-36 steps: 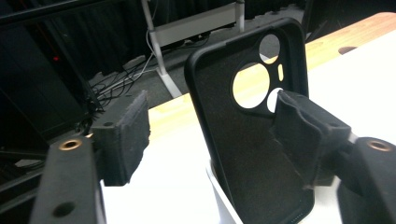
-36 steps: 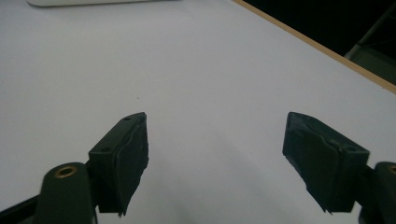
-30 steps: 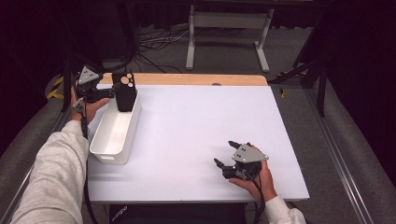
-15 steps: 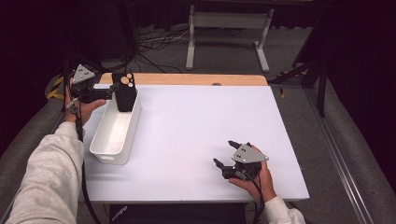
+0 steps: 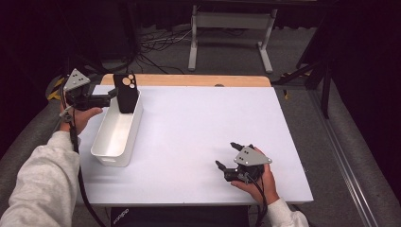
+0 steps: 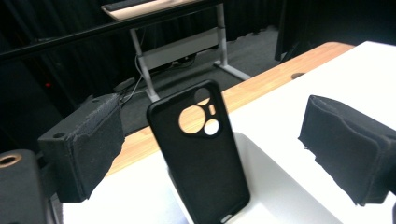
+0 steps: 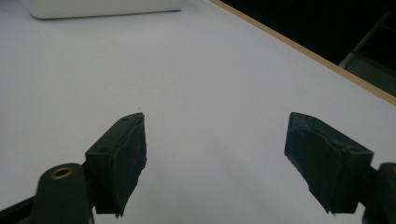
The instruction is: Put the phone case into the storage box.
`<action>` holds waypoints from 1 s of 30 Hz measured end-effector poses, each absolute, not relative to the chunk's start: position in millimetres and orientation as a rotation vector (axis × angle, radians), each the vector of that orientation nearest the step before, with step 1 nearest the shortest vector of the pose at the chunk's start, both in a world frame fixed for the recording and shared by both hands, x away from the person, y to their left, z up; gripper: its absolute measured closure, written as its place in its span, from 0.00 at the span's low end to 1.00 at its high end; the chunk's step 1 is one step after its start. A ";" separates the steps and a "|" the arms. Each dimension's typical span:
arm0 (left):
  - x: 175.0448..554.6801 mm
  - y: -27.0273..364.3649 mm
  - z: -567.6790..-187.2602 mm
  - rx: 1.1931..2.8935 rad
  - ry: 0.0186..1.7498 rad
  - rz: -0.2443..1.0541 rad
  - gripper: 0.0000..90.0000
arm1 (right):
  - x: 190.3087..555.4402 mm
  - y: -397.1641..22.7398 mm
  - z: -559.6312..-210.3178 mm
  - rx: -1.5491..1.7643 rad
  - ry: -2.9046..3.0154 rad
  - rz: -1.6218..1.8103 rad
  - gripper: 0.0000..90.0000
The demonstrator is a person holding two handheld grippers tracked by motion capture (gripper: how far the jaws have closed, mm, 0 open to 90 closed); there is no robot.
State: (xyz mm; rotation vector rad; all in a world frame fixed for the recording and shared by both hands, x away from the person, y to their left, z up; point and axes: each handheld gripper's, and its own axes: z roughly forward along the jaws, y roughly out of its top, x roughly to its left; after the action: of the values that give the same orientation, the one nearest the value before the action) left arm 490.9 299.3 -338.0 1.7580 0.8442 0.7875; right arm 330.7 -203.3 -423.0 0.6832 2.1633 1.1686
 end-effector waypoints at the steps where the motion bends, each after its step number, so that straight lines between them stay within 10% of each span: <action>1: 486.7 298.4 -336.6 1.759 0.831 0.785 0.08 | 330.6 -203.3 -422.9 0.681 2.163 1.169 0.24; 30: 432.1 286.7 -339.8 1.724 0.687 0.716 0.05 | 328.9 -204.2 -420.0 0.676 2.141 1.174 0.24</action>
State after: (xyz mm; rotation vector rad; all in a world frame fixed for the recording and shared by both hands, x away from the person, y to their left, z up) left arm 432.1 286.7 -339.8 1.7239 0.6873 0.7157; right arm 328.9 -204.2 -420.0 0.6763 2.1414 1.1738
